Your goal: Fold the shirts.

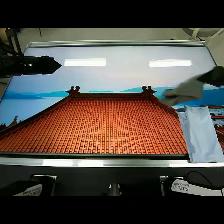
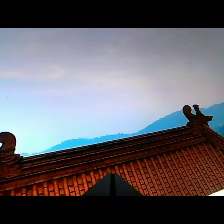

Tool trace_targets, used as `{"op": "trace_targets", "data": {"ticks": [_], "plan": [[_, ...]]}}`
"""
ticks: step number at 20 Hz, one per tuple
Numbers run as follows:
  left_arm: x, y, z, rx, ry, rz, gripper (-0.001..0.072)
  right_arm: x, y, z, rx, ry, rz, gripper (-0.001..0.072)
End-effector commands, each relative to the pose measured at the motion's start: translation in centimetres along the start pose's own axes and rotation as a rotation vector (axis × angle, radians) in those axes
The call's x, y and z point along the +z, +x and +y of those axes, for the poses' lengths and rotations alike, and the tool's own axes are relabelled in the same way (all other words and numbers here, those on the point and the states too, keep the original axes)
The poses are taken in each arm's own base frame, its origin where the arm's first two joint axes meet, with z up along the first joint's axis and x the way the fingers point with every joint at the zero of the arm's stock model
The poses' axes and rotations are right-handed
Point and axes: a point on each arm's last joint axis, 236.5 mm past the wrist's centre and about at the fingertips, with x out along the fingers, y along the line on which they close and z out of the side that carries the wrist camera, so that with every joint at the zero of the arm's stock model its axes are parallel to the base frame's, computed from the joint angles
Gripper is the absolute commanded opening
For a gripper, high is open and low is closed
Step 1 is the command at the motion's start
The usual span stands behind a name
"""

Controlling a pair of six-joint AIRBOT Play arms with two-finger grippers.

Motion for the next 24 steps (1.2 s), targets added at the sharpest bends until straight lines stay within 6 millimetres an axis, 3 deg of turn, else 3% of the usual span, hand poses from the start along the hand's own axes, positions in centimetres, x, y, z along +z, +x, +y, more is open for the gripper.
{"op": "trace_targets", "data": {"ticks": [1, 4, 6, 8, 11, 12, 13, 17, 20, 21, 22, 23, 24], "plan": [[0.0, 0.1, 0.0, -0.001, -0.002, -0.001, 0.0021, -1.6, -6.2, -5.5, -0.119, 0.099, -0.036, 0.0018], [0.0, 0.1, 0.0, -0.003, -0.003, -0.001, 0.0021, -3.2, -9.2, -8.6, -0.174, 0.174, -0.059, 0.0018], [0.0, 0.1, 0.0, -0.002, -0.003, -0.001, 0.0021, -5.8, -10.4, -8.9, -0.164, 0.223, 0.008, 0.0018], [0.2, 0.1, 0.0, -0.001, -0.001, -0.009, 0.0021, -10.2, -11.5, -11.0, -0.276, 0.286, 0.168, 0.0017], [0.7, 0.1, 0.1, 0.003, 0.001, -0.031, 0.0021, -17.6, -15.5, -14.9, -0.582, 0.415, 0.399, 0.0017], [0.8, 0.1, 0.1, 0.003, 0.001, -0.034, 0.0021, -19.7, -15.8, -15.2, -0.615, 0.448, 0.465, 0.0018], [0.8, 0.1, 0.1, 0.003, 0.001, -0.036, 0.0021, -21.7, -15.2, -15.0, -0.604, 0.478, 0.518, 0.0017], [0.9, 0.0, 0.1, 0.004, 0.0, -0.038, 0.0021, -29.7, -9.7, -14.6, -0.487, 0.558, 0.678, 0.0017], [1.0, 0.0, 0.1, 0.005, 0.001, -0.043, 0.0021, -32.5, -8.3, -16.4, -0.543, 0.574, 0.703, 0.0027], [1.2, 0.0, 0.1, 0.004, 0.007, -0.049, 0.0022, -32.1, -7.8, -17.0, -0.554, 0.57, 0.665, 0.0248], [1.3, 0.0, -0.1, -0.001, 0.022, -0.055, 0.0022, -31.4, -7.5, -17.5, -0.557, 0.551, 0.63, 0.0589], [1.4, 0.0, -0.2, -0.007, 0.022, -0.06, 0.0022, -30.3, -7.7, -18.2, -0.575, 0.506, 0.598, 0.0685], [1.6, -0.2, -0.5, -0.017, 0.017, -0.066, 0.0022, -29.0, -8.7, -18.9, -0.609, 0.466, 0.575, 0.0677]]}}
